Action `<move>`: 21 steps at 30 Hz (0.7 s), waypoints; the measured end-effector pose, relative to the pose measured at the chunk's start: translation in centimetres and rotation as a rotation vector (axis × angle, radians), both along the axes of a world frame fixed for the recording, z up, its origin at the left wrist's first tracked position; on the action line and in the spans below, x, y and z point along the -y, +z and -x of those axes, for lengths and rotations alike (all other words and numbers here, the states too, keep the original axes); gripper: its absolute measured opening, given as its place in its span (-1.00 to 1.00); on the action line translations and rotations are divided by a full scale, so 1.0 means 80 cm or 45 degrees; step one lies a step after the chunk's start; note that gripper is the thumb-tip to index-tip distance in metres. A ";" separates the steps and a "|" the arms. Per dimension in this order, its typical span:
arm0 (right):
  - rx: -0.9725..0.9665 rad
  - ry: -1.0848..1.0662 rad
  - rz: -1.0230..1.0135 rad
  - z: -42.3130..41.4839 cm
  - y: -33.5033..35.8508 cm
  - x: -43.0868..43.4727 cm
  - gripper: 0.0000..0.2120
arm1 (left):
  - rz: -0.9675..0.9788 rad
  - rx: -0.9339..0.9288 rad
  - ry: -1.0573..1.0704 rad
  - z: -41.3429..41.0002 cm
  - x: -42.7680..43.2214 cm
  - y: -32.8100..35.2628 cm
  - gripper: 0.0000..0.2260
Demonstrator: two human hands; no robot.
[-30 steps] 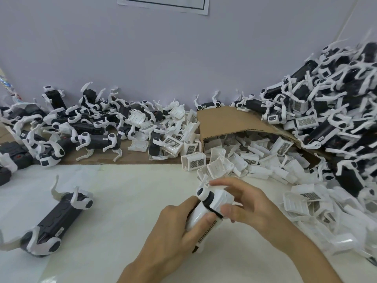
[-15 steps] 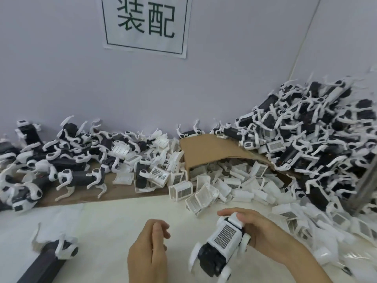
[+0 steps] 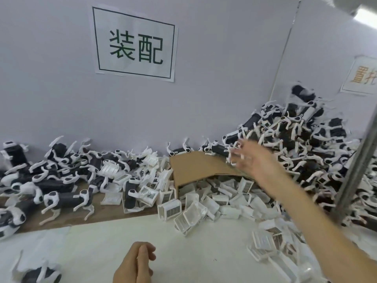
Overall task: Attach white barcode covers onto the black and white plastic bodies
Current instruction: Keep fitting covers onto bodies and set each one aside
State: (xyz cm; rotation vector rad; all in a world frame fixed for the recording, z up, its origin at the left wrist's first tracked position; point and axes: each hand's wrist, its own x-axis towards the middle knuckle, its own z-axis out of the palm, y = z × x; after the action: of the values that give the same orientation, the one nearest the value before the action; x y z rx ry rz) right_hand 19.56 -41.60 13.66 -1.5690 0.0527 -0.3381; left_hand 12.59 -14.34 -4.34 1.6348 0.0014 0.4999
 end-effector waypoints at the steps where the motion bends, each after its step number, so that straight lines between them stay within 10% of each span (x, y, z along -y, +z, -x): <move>1: -0.095 0.073 0.077 0.011 -0.032 -0.018 -0.83 | -0.001 0.001 -0.004 -0.001 -0.001 -0.002 -0.75; 7: -0.304 0.912 0.479 0.100 -0.179 -0.095 -0.83 | 0.084 -0.087 0.101 -0.003 -0.015 -0.013 -0.80; 11: -0.365 1.195 0.617 0.112 -0.191 -0.122 -0.74 | 0.625 -0.256 0.058 -0.005 -0.022 0.001 -0.89; 14: -0.239 0.982 1.222 0.082 -0.220 -0.175 -0.61 | 1.033 -0.340 -0.013 -0.012 -0.033 0.004 -0.68; 16: -0.106 0.228 1.709 0.046 -0.232 -0.312 -0.56 | 1.241 -0.374 -0.018 -0.014 -0.042 0.006 -0.55; 18: 0.015 -0.060 1.677 0.043 -0.261 -0.334 -0.71 | 1.401 -0.379 -0.024 -0.014 -0.050 0.005 -0.45; 21: 0.054 0.747 1.696 0.140 -0.245 -0.189 -0.77 | 1.521 -0.361 -0.016 -0.013 -0.061 0.005 -0.37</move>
State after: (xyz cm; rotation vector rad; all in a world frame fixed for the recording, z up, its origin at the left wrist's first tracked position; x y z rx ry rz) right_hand 8.38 -26.48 -5.95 -2.7601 -0.8031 0.1309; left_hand 13.63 -9.45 -3.93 0.5124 0.4227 0.1634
